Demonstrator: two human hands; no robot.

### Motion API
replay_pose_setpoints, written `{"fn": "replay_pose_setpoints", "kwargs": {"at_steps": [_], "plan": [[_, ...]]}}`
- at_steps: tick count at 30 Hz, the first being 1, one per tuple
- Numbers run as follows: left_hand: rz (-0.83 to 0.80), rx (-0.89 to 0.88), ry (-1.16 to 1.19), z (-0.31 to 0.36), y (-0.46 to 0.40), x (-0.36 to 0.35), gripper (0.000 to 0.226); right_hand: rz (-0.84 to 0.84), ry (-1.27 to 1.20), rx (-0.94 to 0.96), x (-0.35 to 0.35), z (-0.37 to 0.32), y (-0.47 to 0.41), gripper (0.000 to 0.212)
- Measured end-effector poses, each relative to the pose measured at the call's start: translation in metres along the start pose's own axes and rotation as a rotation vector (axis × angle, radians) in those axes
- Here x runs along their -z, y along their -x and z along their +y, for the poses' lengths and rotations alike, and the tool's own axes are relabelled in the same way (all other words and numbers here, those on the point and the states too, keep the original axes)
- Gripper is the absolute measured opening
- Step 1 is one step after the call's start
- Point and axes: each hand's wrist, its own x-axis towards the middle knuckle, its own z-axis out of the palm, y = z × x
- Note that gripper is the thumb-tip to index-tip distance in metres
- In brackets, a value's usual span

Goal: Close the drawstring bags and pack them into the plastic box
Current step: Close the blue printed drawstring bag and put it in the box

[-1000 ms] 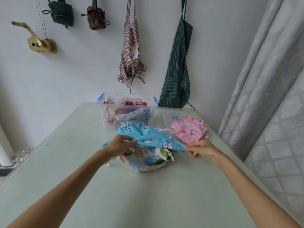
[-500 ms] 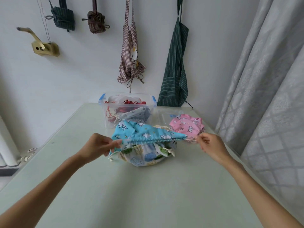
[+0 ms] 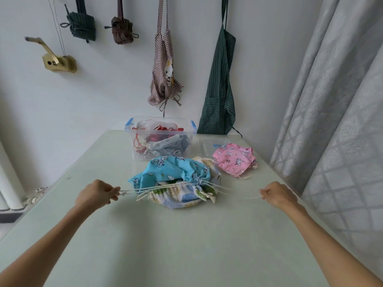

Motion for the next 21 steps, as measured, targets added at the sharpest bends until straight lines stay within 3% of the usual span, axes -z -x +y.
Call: {"fn": "replay_pose_setpoints", "kwargs": {"at_steps": [1, 3, 5, 6, 8, 11, 16, 21], "plan": [[-0.020, -0.007, -0.079, 0.008, -0.001, 0.002, 0.034, -0.022, 0.022, 0.022, 0.004, -0.008, 0.001, 0.030], [0.108, -0.069, -0.179, 0.029, 0.003, 0.010, 0.033, 0.001, 0.071, 0.116, 0.016, -0.028, 0.005, 0.030], [0.290, -0.209, -0.151, 0.057, 0.016, 0.012, 0.028, 0.088, 0.018, 0.259, 0.026, -0.052, 0.016, 0.027], [0.304, -0.289, -0.102, 0.072, 0.023, 0.009, 0.025, 0.100, -0.054, 0.333, 0.029, -0.065, 0.023, 0.022], [0.136, -0.425, -0.040, 0.099, 0.036, -0.009, 0.023, -0.005, -0.148, 0.442, 0.026, -0.092, 0.041, 0.016], [-0.140, -0.484, -0.134, 0.124, 0.046, -0.050, 0.032, -0.141, -0.082, 0.482, 0.000, -0.116, 0.054, 0.018], [-0.158, -0.520, -0.089, 0.138, 0.049, -0.080, 0.024, -0.026, -0.313, 0.485, -0.016, -0.116, 0.048, 0.013], [-0.197, -0.554, 0.416, 0.161, 0.035, -0.053, 0.029, -0.313, -0.934, 0.519, 0.018, -0.125, 0.045, 0.020]]}}
